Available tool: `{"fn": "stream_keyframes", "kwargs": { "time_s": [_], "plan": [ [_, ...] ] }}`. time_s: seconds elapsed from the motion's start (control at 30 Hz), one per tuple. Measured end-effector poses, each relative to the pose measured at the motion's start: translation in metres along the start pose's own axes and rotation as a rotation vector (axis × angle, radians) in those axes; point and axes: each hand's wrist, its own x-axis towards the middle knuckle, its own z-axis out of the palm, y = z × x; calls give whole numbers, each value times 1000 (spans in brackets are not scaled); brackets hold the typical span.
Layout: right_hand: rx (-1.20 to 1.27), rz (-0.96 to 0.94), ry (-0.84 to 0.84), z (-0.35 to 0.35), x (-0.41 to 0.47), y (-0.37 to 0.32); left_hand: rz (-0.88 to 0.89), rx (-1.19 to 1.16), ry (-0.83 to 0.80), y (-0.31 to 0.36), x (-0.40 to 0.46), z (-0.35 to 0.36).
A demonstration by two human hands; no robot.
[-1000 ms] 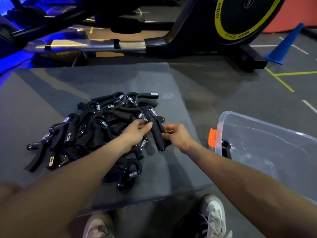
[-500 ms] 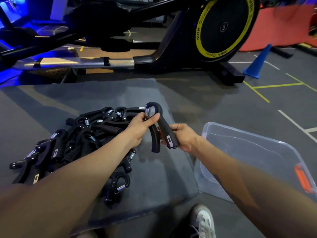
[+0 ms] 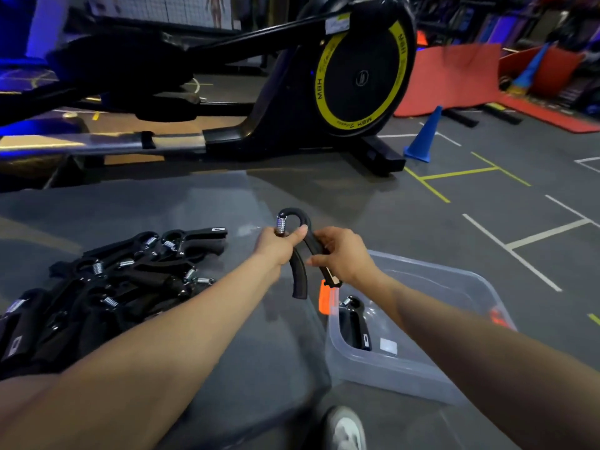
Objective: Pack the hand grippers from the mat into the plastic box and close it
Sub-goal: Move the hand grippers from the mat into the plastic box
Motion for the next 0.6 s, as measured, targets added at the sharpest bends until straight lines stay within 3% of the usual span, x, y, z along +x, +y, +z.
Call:
{"fn": "stream_keyframes", "kwargs": {
  "time_s": [0.2, 0.37, 0.6],
  "plan": [
    [40, 169, 188, -17, 3, 71, 71, 43, -109, -21, 2, 54],
    [83, 410, 242, -9, 11, 147, 256, 593, -217, -60, 3, 72],
    [233, 707, 221, 27, 25, 221, 333, 909, -422, -113, 14, 98]
  ]
}}
